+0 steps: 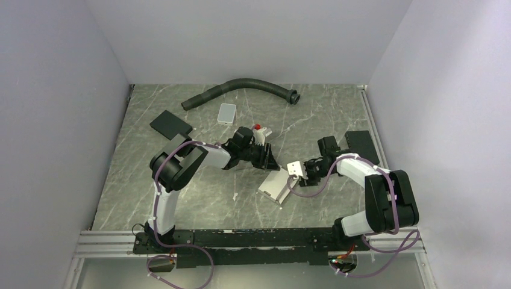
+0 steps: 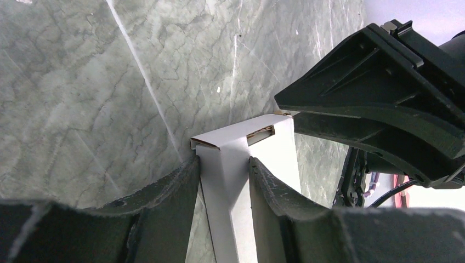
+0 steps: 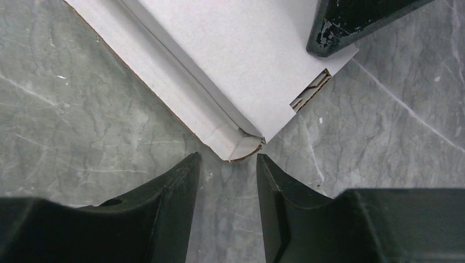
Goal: Fold the paper box
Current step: Close the paper box at the center of the board.
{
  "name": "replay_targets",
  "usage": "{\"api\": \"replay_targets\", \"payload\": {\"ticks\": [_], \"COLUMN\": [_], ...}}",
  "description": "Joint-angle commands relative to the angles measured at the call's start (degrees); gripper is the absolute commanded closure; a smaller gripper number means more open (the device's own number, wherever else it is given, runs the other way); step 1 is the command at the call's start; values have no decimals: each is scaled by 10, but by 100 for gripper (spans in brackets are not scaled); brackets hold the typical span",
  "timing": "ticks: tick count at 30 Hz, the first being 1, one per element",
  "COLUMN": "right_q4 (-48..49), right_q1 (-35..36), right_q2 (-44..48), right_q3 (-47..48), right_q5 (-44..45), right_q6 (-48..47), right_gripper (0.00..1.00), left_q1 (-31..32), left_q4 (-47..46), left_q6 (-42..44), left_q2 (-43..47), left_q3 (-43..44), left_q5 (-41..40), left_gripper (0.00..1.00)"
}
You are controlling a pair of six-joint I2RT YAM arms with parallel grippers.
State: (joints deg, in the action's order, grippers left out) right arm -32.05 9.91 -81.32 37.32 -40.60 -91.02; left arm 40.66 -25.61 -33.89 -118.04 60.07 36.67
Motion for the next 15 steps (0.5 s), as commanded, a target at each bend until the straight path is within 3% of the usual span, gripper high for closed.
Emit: {"api": "replay_targets", "payload": {"ticks": [1, 15], "right_q4": [37, 1], "right_q1": [12, 18], "right_q2": [1, 11], "right_q3": [-8, 1], "right_q5": [10, -7], "right_q6": [6, -25], "right_gripper": [56, 75], "left_q1": [2, 8], "left_q4": [52, 48], "left_q6": [9, 2], "left_q2": [-30, -38], "left_q3": [-24, -21], "left_q5": [-9, -5], "left_gripper": [54, 55]}}
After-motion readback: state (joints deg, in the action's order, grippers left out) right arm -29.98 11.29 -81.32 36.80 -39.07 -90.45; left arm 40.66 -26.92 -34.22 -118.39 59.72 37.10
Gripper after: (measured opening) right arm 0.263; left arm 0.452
